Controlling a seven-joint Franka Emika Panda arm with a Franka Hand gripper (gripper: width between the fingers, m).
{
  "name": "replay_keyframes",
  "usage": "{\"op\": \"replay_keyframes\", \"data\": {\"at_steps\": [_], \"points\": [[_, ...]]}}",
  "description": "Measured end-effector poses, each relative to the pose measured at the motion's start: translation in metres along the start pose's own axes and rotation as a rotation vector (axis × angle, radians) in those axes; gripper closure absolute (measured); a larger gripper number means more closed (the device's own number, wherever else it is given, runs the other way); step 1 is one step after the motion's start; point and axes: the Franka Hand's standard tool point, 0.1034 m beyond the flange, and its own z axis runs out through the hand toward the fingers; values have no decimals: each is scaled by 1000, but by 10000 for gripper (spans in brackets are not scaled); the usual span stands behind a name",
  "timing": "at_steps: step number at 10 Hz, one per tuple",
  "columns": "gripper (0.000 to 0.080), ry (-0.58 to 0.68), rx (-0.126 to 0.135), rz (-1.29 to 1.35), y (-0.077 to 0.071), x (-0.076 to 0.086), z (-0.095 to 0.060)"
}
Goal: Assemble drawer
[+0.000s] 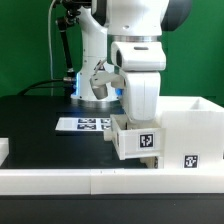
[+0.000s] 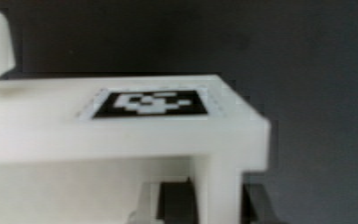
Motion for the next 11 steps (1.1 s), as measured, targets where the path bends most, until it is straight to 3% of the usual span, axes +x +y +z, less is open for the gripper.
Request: {"op": "replay_keyframes", "data": {"at_steps": [3,4,5,6,8,11], "points": [[756,0,1,4,0,-2,1],[677,0,2,5,-1,-2,0],[495,-2,1,6,-1,-3,-4],[495,-4,-4,7,0,-3,-7],[201,-7,-15,7,1,-2,-17],[153,-20,19,7,8,-20,-33]]}}
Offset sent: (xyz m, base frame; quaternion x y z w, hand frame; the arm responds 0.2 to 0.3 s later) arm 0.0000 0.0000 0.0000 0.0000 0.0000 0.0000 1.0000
